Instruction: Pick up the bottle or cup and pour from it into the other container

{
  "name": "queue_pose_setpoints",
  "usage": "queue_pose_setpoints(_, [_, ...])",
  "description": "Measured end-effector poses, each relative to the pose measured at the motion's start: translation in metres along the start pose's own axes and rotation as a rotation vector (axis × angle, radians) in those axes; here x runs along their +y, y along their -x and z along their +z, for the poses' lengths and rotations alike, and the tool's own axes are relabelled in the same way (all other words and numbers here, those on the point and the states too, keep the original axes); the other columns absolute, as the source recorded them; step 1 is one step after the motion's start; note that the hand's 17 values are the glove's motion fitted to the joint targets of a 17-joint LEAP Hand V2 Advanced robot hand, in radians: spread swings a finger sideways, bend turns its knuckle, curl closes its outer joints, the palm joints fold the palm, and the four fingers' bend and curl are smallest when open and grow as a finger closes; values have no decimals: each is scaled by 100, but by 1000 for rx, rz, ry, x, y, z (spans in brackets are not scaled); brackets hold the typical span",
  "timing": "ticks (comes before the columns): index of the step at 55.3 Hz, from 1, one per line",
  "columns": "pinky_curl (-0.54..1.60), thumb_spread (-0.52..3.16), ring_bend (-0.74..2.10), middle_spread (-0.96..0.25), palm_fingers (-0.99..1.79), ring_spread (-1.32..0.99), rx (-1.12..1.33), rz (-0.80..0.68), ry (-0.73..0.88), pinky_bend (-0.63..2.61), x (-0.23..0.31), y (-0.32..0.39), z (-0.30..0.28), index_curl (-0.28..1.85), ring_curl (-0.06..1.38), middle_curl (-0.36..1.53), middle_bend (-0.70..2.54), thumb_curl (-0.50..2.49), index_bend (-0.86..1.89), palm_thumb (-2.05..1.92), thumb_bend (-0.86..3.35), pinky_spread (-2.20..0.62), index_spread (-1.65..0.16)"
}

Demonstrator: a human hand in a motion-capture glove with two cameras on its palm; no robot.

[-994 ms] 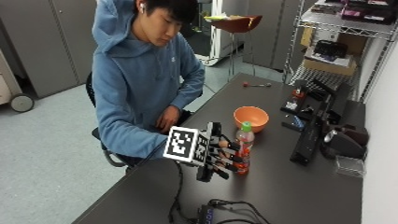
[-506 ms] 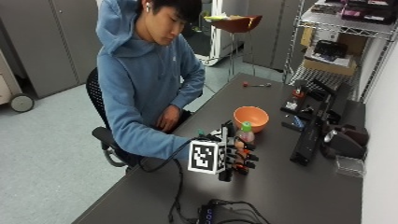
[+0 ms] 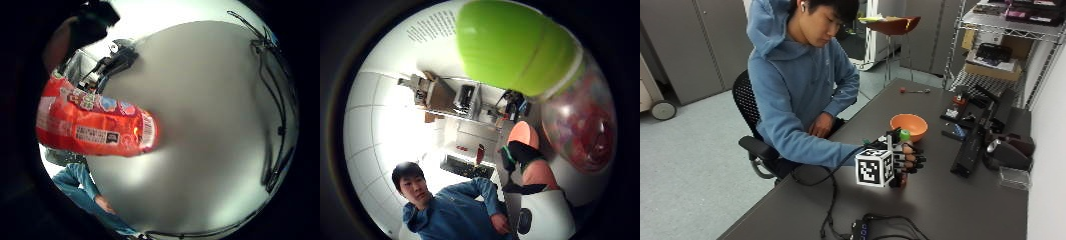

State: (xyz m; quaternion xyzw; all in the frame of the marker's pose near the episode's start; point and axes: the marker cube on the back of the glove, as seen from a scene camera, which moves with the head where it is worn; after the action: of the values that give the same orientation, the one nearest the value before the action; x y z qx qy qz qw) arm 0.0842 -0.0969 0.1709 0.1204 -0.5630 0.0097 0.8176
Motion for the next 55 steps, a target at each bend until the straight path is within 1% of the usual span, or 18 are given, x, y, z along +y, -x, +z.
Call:
queue_pose_setpoints(1, [33, 90, 52, 8, 39, 9, -15, -3, -15, 44, 0, 0, 2, 21, 30, 34, 21, 40, 11, 66, -1, 22, -27])
queue_pose_setpoints(4, [34, 87, 56, 7, 58, 7, -62, -8, -46, 46, -1, 0, 7, 21, 31, 35, 26, 41, 11, 74, 1, 19, -23])
queue_pose_setpoints(5, [33, 87, 56, 7, 60, 7, -77, -9, -54, 46, -1, 0, 8, 21, 30, 35, 25, 42, 11, 75, 1, 19, -23])
queue_pose_setpoints(7, [34, 84, 58, 6, 72, 4, -105, -9, -71, 47, -3, 2, 10, 21, 31, 36, 28, 43, 11, 82, 2, 16, -21])
queue_pose_setpoints(9, [33, 82, 56, 4, 88, 1, -125, -10, -88, 45, -4, 3, 13, 24, 31, 37, 31, 46, 18, 93, 7, 13, -19])
queue_pose_setpoints(13, [33, 76, 55, 1, 96, -3, -141, -11, -103, 40, -6, 6, 19, 27, 33, 40, 34, 49, 17, 101, 8, 10, -17])
queue_pose_setpoints(19, [34, 52, 58, -3, 102, -10, -123, -19, -72, 36, -7, 12, 29, 29, 37, 42, 34, 55, 14, 108, 5, 5, -16])
queue_pose_setpoints(30, [35, 28, 57, -6, 109, -14, -30, -52, -5, 34, -9, 36, 39, 32, 41, 47, 34, 62, 13, 114, -2, -4, -13])
queue_pose_setpoints(42, [36, 16, 56, -7, 111, -15, 170, -117, 87, 34, -15, 71, 41, 34, 44, 50, 34, 66, 14, 114, -3, -8, -12])
queue_pose_setpoints(55, [38, 11, 55, -7, 112, -16, 459, -159, 267, 35, -23, 107, 52, 36, 46, 52, 34, 68, 14, 113, -3, -10, -12])
